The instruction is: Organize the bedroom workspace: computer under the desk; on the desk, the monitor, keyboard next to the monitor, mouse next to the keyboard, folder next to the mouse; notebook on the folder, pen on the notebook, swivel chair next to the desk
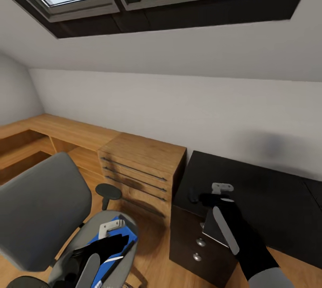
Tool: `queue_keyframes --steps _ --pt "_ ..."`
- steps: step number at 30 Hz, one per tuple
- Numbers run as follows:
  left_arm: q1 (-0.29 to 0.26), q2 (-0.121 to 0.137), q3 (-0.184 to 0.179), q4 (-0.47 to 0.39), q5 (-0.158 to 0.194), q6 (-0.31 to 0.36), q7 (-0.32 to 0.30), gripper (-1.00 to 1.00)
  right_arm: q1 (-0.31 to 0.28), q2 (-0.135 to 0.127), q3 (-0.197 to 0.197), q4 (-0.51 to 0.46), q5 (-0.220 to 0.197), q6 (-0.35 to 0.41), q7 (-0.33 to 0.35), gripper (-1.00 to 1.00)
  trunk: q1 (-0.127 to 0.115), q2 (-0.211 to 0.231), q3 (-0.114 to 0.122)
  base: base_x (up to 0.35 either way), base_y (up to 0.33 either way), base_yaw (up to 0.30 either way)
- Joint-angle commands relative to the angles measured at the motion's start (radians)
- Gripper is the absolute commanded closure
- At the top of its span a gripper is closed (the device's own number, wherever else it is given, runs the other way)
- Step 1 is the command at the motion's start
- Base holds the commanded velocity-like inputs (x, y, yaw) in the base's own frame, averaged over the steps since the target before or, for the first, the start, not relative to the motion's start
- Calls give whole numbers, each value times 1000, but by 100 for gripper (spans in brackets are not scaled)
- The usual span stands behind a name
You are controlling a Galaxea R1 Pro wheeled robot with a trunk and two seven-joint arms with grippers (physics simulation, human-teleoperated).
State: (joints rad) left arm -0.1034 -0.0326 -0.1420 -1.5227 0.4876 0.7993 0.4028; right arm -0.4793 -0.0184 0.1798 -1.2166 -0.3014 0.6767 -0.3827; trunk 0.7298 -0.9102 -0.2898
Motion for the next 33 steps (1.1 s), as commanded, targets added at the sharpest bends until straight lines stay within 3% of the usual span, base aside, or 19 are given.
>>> queue_keyframes --steps 1,2,6,11,12,14,15,18,19,21,23,26,33 --pt "-1 0 -1 -1 11 2 10 -100 -1 -10 40 0 -10 2 -10 -100 0 -1 -3 8 -3 188" --pt "-1 0 -2 -1 11 2 10 -100 -1 -17 77 1 -11 1 -9 -100 0 -1 -3 5 -2 153" --pt "-1 0 -5 -1 10 1 10 -100 -1 -35 164 9 -11 -16 -8 -100 0 -1 -5 27 -1 74" --pt "-1 0 -5 -1 9 1 10 -100 -1 -49 194 26 -10 -46 17 -100 0 -1 -6 227 0 13" --pt "-1 0 -8 -1 10 0 8 -100 -2 -55 195 78 -8 -75 87 -100 0 -1 -6 153 0 1" --pt "-1 0 -27 -1 10 0 7 -100 -6 -58 194 154 1 -105 139 -100 0 -1 -6 81 0 1" --pt "-1 0 -56 -6 10 0 7 -100 -146 -58 192 428 17 -221 200 -100 0 -1 -6 8 0 0" --pt "-1 0 -59 -8 11 0 7 -100 -244 -57 192 560 19 -248 249 -100 0 -1 -6 5 0 0" --pt "-1 0 -60 -10 11 0 5 -100 -322 -58 191 667 20 -277 308 -100 0 -1 -6 1 0 0" --pt "-1 0 -60 -18 11 0 4 -100 -361 -57 191 730 20 -310 338 -100 0 -1 -6 0 0 0" --pt "-2 1 -60 -47 13 0 1 -100 -397 -54 192 857 18 -388 361 -100 0 -1 -6 45 0 0" --pt "-2 2 -60 -59 15 -1 -2 -100 -409 -45 195 934 17 -424 369 -100 0 -1 -6 257 0 0" --pt "-2 1 -58 -60 16 4 -1 -100 -410 -43 197 939 11 -426 371 -100 0 -1 -6 273 0 0"
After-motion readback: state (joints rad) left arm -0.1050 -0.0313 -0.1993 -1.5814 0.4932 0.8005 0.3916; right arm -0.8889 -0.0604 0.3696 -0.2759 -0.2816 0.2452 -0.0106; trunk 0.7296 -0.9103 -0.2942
